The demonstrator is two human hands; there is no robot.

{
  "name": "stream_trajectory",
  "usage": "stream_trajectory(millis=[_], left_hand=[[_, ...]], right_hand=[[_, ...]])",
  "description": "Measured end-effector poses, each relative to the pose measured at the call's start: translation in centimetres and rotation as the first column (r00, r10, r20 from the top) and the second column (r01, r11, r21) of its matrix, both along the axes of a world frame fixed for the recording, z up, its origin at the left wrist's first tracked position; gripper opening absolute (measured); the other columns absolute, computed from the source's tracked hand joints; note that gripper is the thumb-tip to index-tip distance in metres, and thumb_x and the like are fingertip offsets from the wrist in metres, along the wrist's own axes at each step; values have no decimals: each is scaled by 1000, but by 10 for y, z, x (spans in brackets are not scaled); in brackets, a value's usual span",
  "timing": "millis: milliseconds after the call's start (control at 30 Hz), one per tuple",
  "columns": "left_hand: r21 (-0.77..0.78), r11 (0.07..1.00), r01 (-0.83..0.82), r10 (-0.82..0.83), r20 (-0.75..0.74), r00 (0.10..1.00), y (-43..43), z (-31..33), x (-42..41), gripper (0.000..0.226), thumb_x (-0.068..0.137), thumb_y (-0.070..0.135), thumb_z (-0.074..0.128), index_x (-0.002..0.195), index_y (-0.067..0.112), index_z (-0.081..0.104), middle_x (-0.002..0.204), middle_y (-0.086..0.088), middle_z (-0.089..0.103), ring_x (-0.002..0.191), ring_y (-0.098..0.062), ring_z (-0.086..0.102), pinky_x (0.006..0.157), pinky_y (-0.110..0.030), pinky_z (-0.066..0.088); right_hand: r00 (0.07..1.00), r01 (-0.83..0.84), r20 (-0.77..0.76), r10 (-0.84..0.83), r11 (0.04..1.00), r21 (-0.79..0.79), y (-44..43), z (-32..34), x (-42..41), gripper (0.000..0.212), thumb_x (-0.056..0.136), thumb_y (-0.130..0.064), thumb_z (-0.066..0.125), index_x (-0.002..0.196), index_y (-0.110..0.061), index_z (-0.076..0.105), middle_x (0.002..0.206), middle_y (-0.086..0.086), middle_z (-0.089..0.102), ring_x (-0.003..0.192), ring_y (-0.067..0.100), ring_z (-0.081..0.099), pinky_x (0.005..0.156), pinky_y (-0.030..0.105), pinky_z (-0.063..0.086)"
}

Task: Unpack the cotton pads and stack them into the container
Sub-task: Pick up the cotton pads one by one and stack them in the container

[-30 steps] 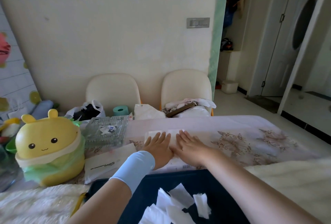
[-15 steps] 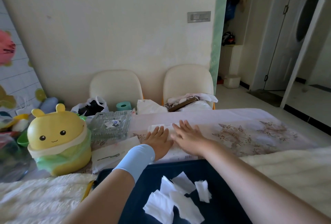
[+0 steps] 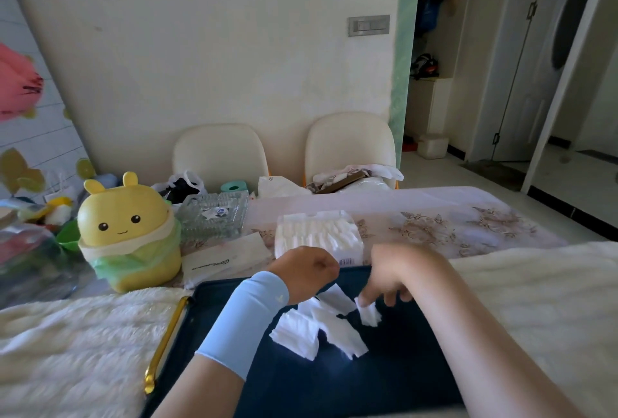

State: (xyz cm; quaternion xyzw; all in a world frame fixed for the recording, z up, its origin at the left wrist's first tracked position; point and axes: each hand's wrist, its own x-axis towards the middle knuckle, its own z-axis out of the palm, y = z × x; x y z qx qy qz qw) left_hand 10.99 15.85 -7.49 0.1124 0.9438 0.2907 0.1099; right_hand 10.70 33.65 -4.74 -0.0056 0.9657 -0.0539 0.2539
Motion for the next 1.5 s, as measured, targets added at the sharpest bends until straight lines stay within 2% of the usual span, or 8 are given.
stream_trajectory(millis=[200,300,400,500,667,1133,1300,1500], left_hand=[[219,974,-60,61,0,998,-7,-11,19,16,97,32,54,105,36,67,98,20,66,89,-1,61,61,-14,42],[298,951,-87,99,-25,995,-9,-15,28,16,97,29,55,103,37,67,99,19,67,91,-2,62,69,-12,44],[335,938,-92,132,-98,986,-8,-15,33,21,98,33,55,116,33,65,109,18,67,95,2,62,75,-11,44],[585,801,-129,131,40,991,-6,-14,36,32,95,39,61,126,30,60,117,7,68,98,-9,67,68,-12,49],[683,711,-165,89,145,985,-13,-20,37,23,88,23,73,111,20,71,94,-3,76,82,-12,71,68,-22,50],[750,541,-381,336,222,915,-25,-25,31,24,91,16,69,114,8,68,95,-11,75,75,-19,74,71,-31,61],[718,580,-385,370,189,909,-36,-22,29,20,98,14,57,117,11,62,99,-12,72,73,-20,71,65,-27,58],[704,603,-376,377,163,912,-36,-24,30,18,96,12,60,113,6,62,103,-13,72,87,-25,74,72,-34,62]], right_hand=[[987,-8,-162,-10,994,-111,3,-21,6,15,81,-20,72,92,-11,76,69,6,69,58,21,62,60,29,52],[973,-48,-232,-4,975,-215,6,-25,10,11,86,-21,67,90,-15,75,73,3,69,60,20,62,60,29,49],[960,-111,-276,-43,849,-517,7,-23,13,6,90,-25,70,86,-21,72,75,-2,74,66,12,70,67,29,51],[967,-143,-241,-78,618,-773,4,-18,20,4,93,-18,70,96,-18,71,82,1,78,77,15,76,71,29,52],[958,-176,-270,-99,540,-823,-2,-16,24,11,93,-12,70,101,-19,73,80,-1,78,73,16,76,59,23,50],[952,-135,-286,-112,683,-718,-18,-21,25,13,93,-18,60,96,-18,73,84,-6,77,65,12,67,55,20,47],[923,-49,-380,-55,964,-261,-18,-52,12,39,85,-51,68,77,-13,71,75,0,70,70,22,66,65,34,52],[967,-64,-249,-58,889,-453,-13,-56,11,13,82,-31,80,74,-21,80,81,-8,75,82,12,68,72,28,53]])
